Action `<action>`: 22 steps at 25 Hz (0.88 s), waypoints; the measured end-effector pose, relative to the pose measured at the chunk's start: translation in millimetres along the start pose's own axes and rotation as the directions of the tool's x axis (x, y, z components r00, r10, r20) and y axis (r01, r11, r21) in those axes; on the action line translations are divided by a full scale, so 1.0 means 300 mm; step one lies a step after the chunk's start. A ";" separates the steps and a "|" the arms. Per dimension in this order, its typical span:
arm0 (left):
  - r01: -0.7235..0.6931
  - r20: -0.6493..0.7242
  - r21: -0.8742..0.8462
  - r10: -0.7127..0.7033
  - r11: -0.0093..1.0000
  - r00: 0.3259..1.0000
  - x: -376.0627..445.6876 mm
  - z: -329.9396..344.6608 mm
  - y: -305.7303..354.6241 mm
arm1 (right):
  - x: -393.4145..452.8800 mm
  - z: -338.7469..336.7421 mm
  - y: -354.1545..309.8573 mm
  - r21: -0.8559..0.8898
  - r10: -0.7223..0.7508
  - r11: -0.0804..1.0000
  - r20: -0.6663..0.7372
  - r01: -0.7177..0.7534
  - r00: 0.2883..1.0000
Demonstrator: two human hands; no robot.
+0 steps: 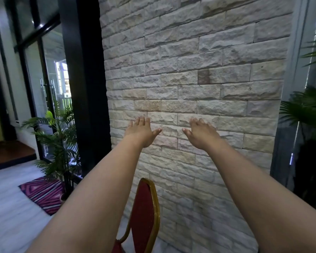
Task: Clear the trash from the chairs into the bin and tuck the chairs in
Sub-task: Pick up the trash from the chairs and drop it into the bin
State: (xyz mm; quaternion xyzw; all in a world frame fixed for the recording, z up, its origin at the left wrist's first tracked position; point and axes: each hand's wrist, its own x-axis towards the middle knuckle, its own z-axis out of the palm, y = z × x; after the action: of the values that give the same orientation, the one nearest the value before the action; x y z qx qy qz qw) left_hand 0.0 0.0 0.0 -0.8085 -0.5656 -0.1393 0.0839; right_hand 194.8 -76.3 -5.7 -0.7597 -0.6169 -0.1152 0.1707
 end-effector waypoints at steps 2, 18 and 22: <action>-0.015 0.004 0.016 0.014 1.000 1.000 -0.008 -0.001 -0.008 | 0.002 0.007 0.001 -0.009 0.002 1.000 -0.004 -0.002 1.000; 0.159 0.166 0.008 -0.158 0.987 0.973 -0.433 0.361 -0.236 | -0.229 0.428 -0.187 0.135 -0.189 0.979 0.296 0.155 0.936; 0.307 0.246 -0.041 -0.288 0.951 0.925 -0.712 0.533 -0.312 | -0.400 0.635 -0.276 0.245 -0.337 0.935 0.393 0.256 0.855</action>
State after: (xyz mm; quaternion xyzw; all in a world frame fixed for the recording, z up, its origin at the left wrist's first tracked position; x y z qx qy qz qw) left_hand -135.8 -111.2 -221.8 -0.7267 -0.6818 -0.0753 -0.0384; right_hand 81.8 -92.7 -216.5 -0.6424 -0.7572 0.0870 0.0801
